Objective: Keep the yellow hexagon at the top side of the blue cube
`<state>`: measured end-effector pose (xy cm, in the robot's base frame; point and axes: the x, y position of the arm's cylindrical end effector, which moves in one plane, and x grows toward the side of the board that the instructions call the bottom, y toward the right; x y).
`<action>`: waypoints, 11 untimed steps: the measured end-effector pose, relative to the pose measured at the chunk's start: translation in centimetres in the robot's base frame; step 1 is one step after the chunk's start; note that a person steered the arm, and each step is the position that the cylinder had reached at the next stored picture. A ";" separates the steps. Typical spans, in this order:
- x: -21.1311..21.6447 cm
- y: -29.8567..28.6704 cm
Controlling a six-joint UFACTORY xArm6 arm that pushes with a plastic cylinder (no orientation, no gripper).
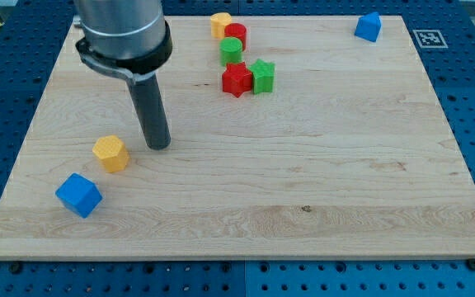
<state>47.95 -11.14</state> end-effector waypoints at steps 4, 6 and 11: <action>0.0 -2.5; -1.6 -4.3; -1.6 -6.8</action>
